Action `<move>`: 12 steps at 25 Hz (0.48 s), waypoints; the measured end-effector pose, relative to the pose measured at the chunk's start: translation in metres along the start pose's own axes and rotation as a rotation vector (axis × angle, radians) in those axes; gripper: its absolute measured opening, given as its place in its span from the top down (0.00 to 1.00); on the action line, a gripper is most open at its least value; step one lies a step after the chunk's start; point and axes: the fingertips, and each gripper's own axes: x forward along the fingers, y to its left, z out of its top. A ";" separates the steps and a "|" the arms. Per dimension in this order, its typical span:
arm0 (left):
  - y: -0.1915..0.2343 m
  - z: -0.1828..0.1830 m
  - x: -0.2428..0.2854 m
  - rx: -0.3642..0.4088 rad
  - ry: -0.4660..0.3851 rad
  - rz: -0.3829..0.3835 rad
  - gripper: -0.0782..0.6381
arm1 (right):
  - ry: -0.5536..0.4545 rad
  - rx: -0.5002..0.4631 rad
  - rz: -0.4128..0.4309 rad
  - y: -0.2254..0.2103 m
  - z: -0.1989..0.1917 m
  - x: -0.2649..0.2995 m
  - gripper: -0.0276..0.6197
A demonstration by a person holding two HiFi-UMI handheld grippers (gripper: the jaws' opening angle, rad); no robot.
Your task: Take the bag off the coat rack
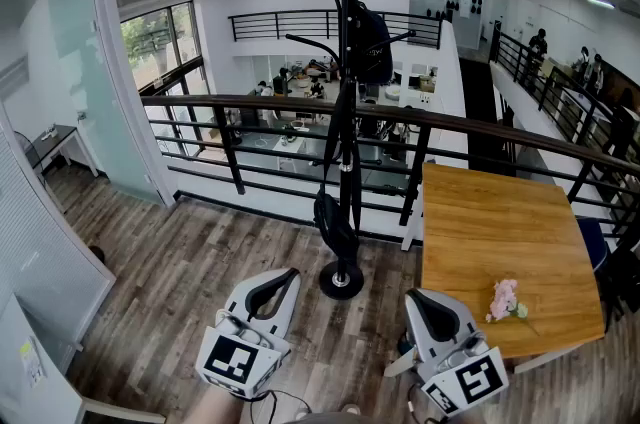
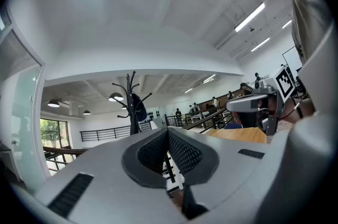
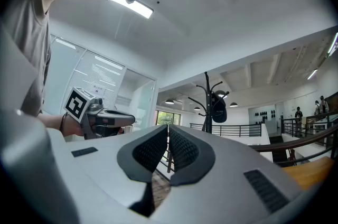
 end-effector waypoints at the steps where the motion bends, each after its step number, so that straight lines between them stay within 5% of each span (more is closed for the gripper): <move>1: -0.002 -0.001 0.001 -0.005 0.001 0.002 0.87 | 0.001 0.003 0.004 -0.001 -0.002 -0.002 0.91; 12: -0.025 -0.004 0.020 -0.058 0.015 0.030 0.87 | 0.009 0.028 0.074 -0.016 -0.021 -0.015 0.90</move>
